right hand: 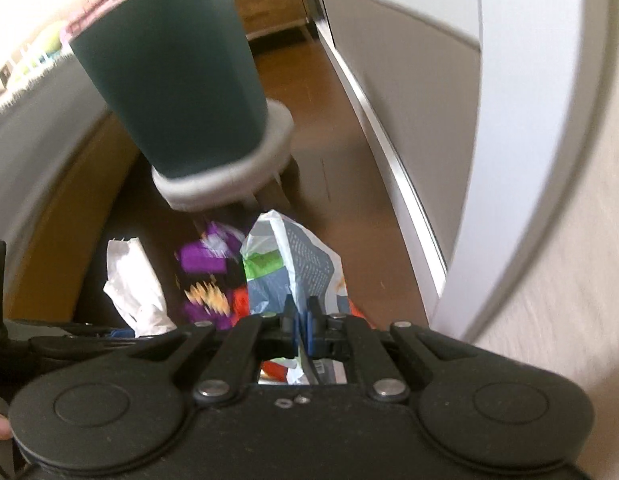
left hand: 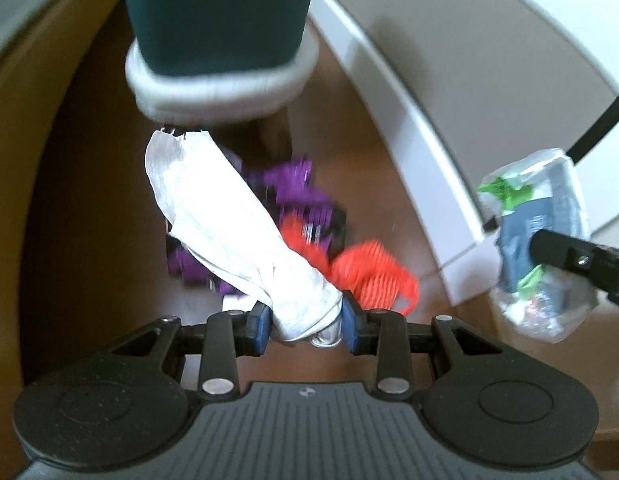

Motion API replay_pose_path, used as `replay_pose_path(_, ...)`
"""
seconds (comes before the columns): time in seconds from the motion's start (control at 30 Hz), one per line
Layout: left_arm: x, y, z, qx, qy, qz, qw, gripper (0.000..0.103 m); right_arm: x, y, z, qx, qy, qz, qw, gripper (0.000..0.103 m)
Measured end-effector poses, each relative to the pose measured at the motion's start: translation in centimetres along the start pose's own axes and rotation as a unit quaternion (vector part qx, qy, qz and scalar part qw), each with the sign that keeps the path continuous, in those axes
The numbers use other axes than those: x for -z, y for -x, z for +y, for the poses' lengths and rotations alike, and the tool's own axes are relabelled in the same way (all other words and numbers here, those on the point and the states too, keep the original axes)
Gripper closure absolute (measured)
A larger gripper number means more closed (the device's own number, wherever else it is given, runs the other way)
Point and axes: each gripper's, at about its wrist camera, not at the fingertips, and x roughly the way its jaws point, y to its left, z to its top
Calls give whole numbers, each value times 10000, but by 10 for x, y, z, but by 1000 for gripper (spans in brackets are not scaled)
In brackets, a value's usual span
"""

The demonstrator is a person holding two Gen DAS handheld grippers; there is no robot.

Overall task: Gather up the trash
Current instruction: 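Carry cloth and packet into the green wastebasket and open both tools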

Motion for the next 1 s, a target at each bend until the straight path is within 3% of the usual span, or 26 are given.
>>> replay_pose_path(0.27, -71, 73, -9, -134, -277, -939, 9951, 69, -56, 27, 23, -430, -119, -850, 9954, 100)
replay_pose_path(0.63, -162, 153, -9, -316, -555, -2049, 9767, 69, -155, 51, 51, -1032, -256, -1915, 9757, 100)
replay_pose_path(1.0, -237, 168, 9, -301, -479, -2444, 9680, 69, -237, 41, 103, -1328, 356, -2411, 9607, 100)
